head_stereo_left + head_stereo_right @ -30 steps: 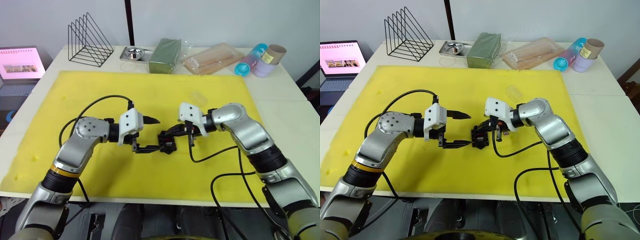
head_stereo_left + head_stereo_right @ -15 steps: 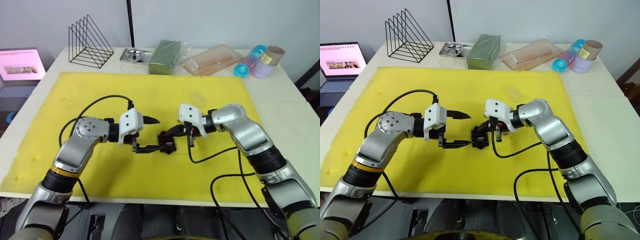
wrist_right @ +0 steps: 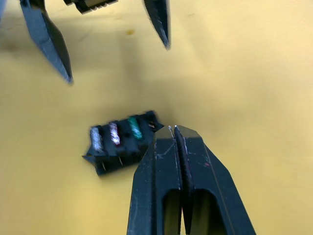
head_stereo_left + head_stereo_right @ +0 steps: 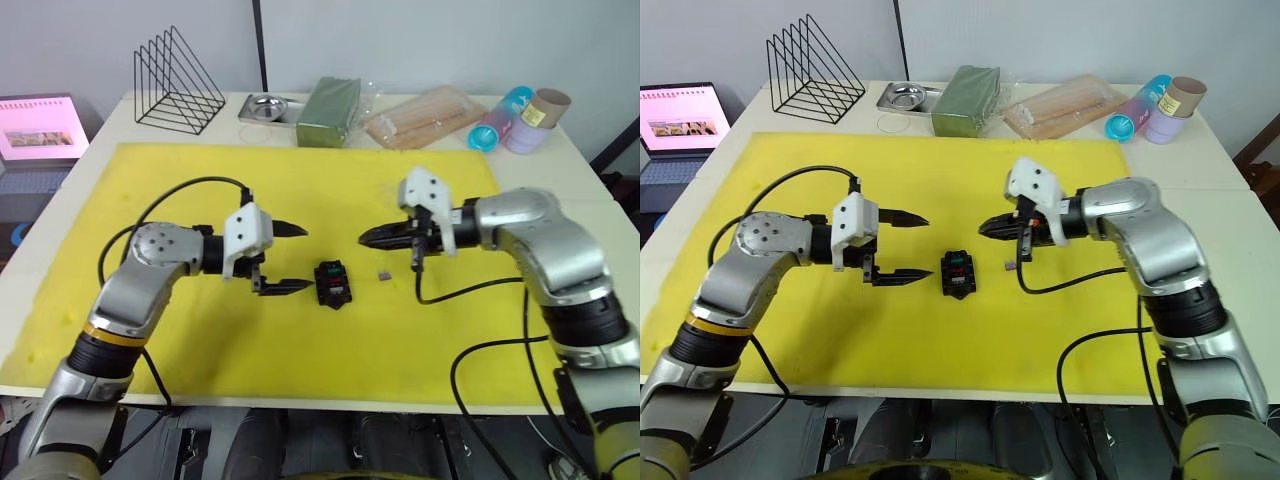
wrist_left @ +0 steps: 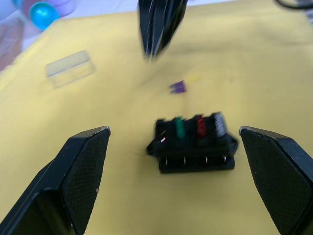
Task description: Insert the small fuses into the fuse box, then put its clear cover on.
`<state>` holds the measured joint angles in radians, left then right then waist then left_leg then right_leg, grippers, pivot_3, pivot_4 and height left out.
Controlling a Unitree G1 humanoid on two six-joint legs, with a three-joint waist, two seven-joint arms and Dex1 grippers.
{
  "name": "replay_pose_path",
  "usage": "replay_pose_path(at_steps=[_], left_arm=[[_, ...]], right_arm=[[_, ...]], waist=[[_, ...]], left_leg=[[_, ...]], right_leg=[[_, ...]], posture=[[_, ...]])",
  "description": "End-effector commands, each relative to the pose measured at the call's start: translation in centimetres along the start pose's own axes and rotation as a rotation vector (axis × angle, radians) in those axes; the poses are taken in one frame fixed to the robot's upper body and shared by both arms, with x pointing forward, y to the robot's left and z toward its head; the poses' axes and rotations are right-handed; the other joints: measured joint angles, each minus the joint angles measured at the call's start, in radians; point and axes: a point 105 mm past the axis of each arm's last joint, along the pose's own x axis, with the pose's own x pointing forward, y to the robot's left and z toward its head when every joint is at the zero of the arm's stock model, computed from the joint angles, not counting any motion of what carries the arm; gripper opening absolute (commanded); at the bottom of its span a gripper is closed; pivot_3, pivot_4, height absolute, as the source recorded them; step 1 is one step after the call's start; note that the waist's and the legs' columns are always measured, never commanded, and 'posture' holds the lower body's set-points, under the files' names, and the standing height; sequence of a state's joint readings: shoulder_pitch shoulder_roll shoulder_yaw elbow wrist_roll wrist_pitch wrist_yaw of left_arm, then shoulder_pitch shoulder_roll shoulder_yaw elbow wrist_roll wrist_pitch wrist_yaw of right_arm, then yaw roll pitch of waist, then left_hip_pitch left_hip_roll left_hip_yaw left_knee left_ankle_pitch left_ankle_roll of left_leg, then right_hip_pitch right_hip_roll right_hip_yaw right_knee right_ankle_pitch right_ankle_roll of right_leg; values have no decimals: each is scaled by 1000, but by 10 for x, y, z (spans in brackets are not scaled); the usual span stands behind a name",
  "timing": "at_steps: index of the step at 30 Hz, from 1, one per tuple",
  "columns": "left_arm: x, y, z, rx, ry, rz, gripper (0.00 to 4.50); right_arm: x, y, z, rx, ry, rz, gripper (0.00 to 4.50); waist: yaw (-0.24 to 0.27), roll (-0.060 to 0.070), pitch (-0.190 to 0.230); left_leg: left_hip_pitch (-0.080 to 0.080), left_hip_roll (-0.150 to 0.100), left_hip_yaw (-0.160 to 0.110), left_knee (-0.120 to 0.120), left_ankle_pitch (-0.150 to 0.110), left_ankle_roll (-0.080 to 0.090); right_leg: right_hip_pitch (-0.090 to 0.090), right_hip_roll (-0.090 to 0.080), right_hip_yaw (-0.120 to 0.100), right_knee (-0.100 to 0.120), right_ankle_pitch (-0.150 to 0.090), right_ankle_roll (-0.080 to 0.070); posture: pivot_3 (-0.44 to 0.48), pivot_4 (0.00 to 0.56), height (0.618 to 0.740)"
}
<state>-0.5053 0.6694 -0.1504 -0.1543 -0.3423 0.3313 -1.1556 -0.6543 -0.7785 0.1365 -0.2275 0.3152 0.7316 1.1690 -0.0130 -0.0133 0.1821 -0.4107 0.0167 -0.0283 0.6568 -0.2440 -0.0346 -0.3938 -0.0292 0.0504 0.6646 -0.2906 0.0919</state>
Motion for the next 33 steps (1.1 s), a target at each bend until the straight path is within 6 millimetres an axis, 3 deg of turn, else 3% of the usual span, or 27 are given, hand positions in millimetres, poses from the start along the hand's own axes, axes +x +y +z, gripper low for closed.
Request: replay_pose_path(at_steps=[1, 3, 8, 16, 20, 25, 33], left_arm=[[-18, 1, 2, -29, 36, 3, 4500], [-27, 0, -2, -57, 70, -1, 4500], [-62, 2, -15, -109, 175, -4, 4500], [-101, 12, -32, -110, 289, 13, 4500], [-105, 12, -36, -107, 303, 8, 4500], [-91, 10, -26, -95, 234, -3, 4500], [-47, 0, -8, -82, 86, -66, 4500]], right_arm=[[-25, 3, -4, -44, 40, -41, 32], [-37, 6, -13, -43, 79, -59, 32], [-84, 19, -40, 18, 188, -82, 1653], [-122, 21, -60, 57, 284, -149, 4475], [-130, 20, -66, 83, 293, -181, 4475], [-118, 18, -57, 107, 233, -178, 4475], [-76, 14, -46, 501, 103, -131, 4475]], waist=[[-1, -1, 1], [-1, 0, 2], [-1, -1, 4], [-3, 0, 5], [-2, 0, 5], [-2, 0, 5], [-3, -1, 5]], left_leg=[[0, 0, 0, 0, 0, 0], [0, 0, 1, -1, 0, 0], [0, 0, 2, -5, 0, 0], [2, 1, 6, -7, 0, 0], [2, 4, 8, -7, 0, 0], [2, 4, 9, -7, 0, 0], [1, 6, 8, -7, 0, 0]], right_leg=[[0, 0, 0, 0, 0, 0], [0, 0, 1, -1, 0, 0], [-2, 0, 1, -1, 0, 0], [-3, 0, 2, -1, -3, -5], [-3, 0, 3, -1, -3, -4], [-3, 0, 3, -1, -2, -3], [-4, 2, 4, -1, -1, -2]], posture=[[0, 150, 740], [0, 150, 740], [0, 150, 740], [0, 150, 740], [0, 150, 740], [0, 150, 740], [0, 150, 740]])
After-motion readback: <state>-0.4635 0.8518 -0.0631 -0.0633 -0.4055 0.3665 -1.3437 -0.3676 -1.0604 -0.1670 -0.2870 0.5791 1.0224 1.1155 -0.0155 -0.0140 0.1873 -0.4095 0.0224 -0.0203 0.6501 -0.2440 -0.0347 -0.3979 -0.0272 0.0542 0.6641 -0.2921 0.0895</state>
